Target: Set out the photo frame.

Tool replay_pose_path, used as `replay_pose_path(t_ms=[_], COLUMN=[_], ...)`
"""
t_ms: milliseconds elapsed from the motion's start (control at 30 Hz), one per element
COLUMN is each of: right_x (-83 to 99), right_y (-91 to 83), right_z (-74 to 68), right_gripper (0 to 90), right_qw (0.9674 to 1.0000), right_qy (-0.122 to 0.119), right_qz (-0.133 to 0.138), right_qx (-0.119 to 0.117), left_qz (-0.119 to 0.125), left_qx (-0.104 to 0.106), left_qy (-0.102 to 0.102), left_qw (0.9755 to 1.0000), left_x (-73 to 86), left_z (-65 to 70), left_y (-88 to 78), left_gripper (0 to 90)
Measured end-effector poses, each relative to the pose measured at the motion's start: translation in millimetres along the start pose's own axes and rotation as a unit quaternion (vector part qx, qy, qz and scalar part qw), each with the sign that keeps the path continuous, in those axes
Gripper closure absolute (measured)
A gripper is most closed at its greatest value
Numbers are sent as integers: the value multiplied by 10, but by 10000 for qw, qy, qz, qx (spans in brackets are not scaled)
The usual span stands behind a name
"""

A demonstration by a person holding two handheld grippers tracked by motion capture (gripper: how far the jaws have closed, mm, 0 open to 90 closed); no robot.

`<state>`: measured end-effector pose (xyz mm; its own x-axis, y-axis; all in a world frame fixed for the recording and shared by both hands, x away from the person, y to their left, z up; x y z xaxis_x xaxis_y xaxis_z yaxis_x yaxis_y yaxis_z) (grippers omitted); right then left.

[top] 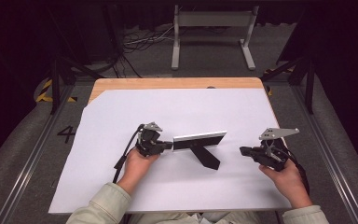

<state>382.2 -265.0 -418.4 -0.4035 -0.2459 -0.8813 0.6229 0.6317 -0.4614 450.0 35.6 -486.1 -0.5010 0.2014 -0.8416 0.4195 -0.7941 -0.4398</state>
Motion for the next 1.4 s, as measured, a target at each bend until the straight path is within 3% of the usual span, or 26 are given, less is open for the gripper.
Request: replay_pose_path(t_ms=[200,633,833,1067,1400], right_x=[3,-21,-79,-107,-157], right_y=[-10,-42,-105,-124,-149], right_z=[-1,13,48,80,110], right_gripper=[898,898,898,898,898], right_qw=[10000,10000,9998,9996,9993], right_qy=[-22,11,47,83,149], right_qz=[9,68,201,251,306], right_qx=[1,-7,8,45,174], left_qz=[-39,-188,-337,-511,-705], left_qx=[29,16,108,171,418], left_qy=[-192,-131,-118,104,357], left_qw=[9998,9997,9993,9985,9960], left_x=[30,67,111,151,199], left_z=[-34,5,60,176,356], left_y=[70,77,84,86,102], left_gripper=[900,900,900,900,900])
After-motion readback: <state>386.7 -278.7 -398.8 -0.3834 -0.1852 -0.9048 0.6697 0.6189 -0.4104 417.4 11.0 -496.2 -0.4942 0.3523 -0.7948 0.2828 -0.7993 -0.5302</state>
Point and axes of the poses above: each handheld gripper's, and its own axes: y roughly forward along the jaws, x roughly out of its underside, z roughly to its right, the point moved 7 cm from there along y, roughly forward along the jaws, and after that the axes turned 15 degrees about z, right-handed, at the moved point
